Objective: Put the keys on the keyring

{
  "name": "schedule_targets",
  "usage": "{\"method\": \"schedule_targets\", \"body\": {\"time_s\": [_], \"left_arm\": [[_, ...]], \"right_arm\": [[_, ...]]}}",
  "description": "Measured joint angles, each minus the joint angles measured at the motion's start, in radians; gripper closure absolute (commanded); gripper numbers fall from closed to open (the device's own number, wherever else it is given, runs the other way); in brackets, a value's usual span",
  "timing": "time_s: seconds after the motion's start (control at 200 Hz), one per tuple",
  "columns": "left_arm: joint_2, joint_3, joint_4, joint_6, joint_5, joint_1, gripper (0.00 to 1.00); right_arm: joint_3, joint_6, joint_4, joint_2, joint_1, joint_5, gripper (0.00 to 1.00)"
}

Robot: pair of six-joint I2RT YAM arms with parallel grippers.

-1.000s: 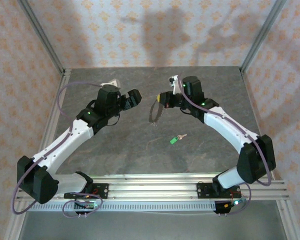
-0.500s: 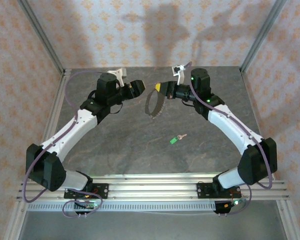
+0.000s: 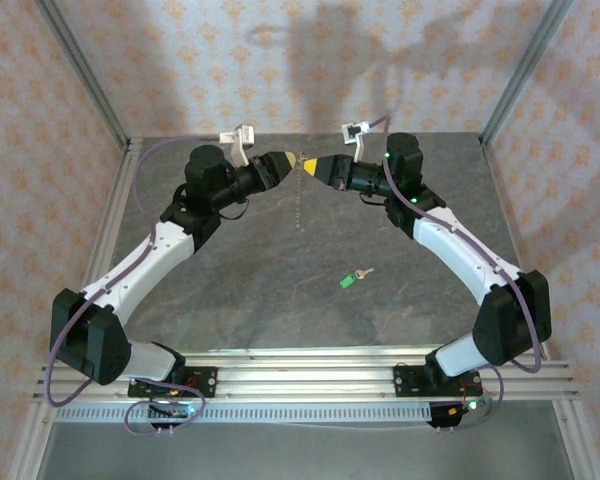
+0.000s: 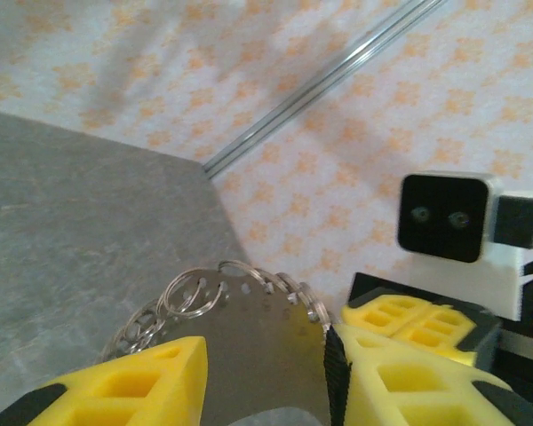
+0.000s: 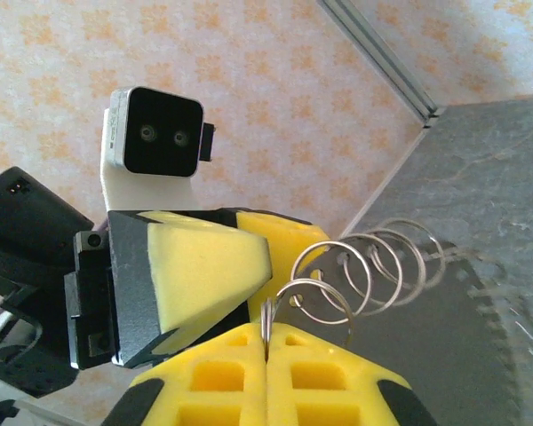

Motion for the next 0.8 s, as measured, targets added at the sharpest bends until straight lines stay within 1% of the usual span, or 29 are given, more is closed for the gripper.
{"method": "schedule_targets", "body": {"time_s": [0.145, 0.32, 0.801], "left_arm": [[-0.011, -0.019, 0.074, -0.043, 0.026, 0.0, 0.56], [-0.013, -0.034, 0.134, -0.078, 0.052, 0.0, 0.57], [-0.013, -0.042, 0.197, -0.117, 0.079, -0.001, 0.63]], "right_arm": [[0.0, 0.031, 0.031, 0.0, 0.0, -0.007, 1.0], [0.0, 0.068, 0.071, 0.003, 0.0, -0.011, 1.0], [-0.002, 0.138, 0.142, 0.031, 0.0, -0.018, 1.0]]}}
